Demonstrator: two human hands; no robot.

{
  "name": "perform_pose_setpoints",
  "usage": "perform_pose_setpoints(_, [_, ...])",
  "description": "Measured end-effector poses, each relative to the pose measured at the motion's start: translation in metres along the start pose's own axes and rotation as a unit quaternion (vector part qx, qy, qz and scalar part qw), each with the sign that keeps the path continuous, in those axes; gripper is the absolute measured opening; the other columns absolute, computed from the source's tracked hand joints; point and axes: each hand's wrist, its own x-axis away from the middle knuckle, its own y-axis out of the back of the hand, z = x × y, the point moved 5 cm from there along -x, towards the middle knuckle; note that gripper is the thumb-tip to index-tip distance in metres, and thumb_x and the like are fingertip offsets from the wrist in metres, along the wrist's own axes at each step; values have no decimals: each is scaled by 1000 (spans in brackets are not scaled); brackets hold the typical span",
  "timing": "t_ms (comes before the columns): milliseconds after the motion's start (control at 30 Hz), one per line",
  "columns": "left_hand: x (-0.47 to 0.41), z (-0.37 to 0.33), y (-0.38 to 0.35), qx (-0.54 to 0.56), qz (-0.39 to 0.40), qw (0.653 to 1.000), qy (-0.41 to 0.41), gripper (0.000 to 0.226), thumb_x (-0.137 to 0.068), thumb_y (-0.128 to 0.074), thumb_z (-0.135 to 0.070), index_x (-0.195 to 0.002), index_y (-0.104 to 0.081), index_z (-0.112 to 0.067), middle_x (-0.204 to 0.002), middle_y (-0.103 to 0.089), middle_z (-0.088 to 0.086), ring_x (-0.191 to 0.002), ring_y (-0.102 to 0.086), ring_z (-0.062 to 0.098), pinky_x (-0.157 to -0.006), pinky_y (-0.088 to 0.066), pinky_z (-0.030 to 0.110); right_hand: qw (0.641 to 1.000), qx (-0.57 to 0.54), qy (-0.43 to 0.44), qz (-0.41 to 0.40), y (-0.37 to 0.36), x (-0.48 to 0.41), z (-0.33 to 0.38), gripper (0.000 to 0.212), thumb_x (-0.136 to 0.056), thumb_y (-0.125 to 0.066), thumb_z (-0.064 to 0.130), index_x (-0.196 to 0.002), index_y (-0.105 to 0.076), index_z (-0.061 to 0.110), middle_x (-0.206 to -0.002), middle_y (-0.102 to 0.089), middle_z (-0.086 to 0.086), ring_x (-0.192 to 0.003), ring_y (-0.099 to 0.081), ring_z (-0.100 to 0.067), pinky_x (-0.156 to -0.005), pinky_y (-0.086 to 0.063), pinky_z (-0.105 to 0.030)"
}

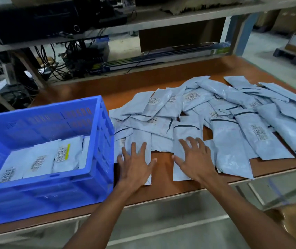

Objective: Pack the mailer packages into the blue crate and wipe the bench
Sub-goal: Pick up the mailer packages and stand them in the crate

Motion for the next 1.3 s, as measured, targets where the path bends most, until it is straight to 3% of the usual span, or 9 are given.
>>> perform_pose_setpoints(100, [-24, 3, -20, 11, 37, 999, 20, 80, -92, -29, -73, -156, 3, -38, -165, 2, 7, -145, -6, 50, -114, -15, 62, 997, 25, -12, 67, -23, -8, 3, 83, -90, -27, 74, -155, 5, 35, -164, 15, -3, -149, 14, -37, -119, -1, -54])
perform_pose_setpoints(200, [-18, -3, -34, -5, 31, 999, 11, 69, -99, -24, -62, -157, 1, -34, -165, 1, 10, -145, -8, 50, -114, -12, 62, 997, 28, -4, 66, -34, -1, 3, 76, -96, -23, 65, -154, 15, 34, -160, 28, 1, -148, 21, -32, -120, 1, -56])
perform_pose_setpoints(367, [1, -4, -35, -31, -11, 999, -12, 57, -102, -33, -39, -156, -20, -26, -160, -23, 15, -138, -29, 47, -110, -25, 58, 998, 26, 8, 51, -37, 14, -2, 66, -100, -16, 57, -152, 18, 36, -161, 24, 8, -150, 15, -25, -119, -2, -52])
perform_pose_setpoints(533, [16, -7, -29, -19, -13, 1000, 4, 55, -103, -36, -26, -156, -21, -21, -161, -21, 14, -141, -26, 44, -111, -27, 56, 999, 9, 21, 31, -33, 23, 11, 66, -105, -27, 33, -155, 14, 21, -161, 21, 2, -149, 16, -24, -120, -19, -53])
perform_pose_setpoints(667, [33, -11, 11, -30, -93, 995, -13, 55, -90, -61, -20, -144, -48, -15, -150, -43, 16, -123, -49, 45, -93, -47, 56, 998, -18, 51, -26, -3, 36, 22, 68, -103, -34, 25, -156, 9, 22, -163, 17, 1, -150, 14, -22, -119, -17, -52])
perform_pose_setpoints(900, [46, 12, 183, 3, -263, 964, -29, 60, -97, -17, -37, -153, -28, -21, -161, -25, 8, -128, -37, 41, -97, -40, 53, 960, -160, 142, -179, 116, 7, 119, 60, -102, -35, 21, -157, -11, 21, -165, -6, 1, -151, -3, -15, -112, -27, -44])
perform_pose_setpoints(1000, [40, 68, 237, -41, -297, 953, -50, 68, -98, 6, -36, -150, -28, -9, -160, -23, 13, -134, -36, 36, -94, -35, 46, 929, -221, 211, -211, 154, -2, 183, 57, -105, -36, 24, -157, -12, 22, -164, -8, 2, -149, -2, -8, -114, -5, -15])
perform_pose_setpoints(1067, [34, 121, 255, -40, -324, 944, -39, 66, -97, 1, -37, -152, -23, -10, -158, -25, 15, -132, -38, 35, -96, -35, 46, 918, -251, 243, -190, 165, -5, 229, 57, -105, -36, 25, -157, -11, 23, -164, -7, 4, -147, 0, -2, -110, 3, -6])
perform_pose_setpoints(1300, [30, 248, 263, -31, -333, 942, 38, 52, -101, -29, -29, -150, -28, -11, -156, -27, 13, -114, -41, 42, -90, -40, 57, 932, -199, 287, -101, 134, -28, 371, 57, -102, -34, 29, -155, -21, 13, -163, -16, -7, -150, -16, -20, -120, -22, -40])
